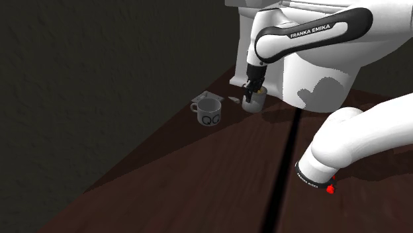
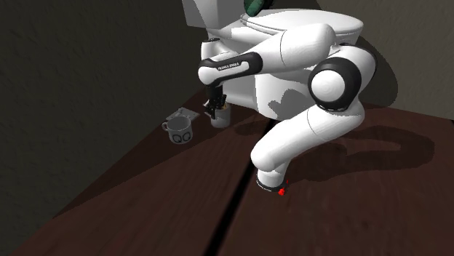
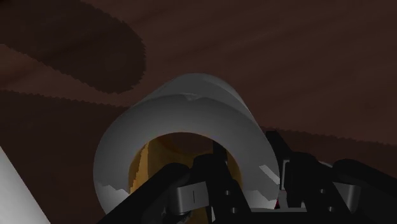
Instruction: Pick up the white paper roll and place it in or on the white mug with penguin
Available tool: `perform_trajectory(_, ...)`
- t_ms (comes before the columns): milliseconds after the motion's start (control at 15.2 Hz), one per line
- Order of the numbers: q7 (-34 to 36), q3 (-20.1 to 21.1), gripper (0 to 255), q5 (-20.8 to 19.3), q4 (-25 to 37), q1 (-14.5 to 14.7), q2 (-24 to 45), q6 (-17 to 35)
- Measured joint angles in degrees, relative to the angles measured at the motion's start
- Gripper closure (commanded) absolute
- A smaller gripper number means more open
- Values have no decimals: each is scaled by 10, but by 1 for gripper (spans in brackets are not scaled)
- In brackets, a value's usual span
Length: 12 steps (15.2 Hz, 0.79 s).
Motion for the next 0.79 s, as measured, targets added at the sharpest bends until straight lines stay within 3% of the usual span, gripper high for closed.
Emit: perform_trajectory(792, 1, 5, 255, 4, 83, 2, -16, -100)
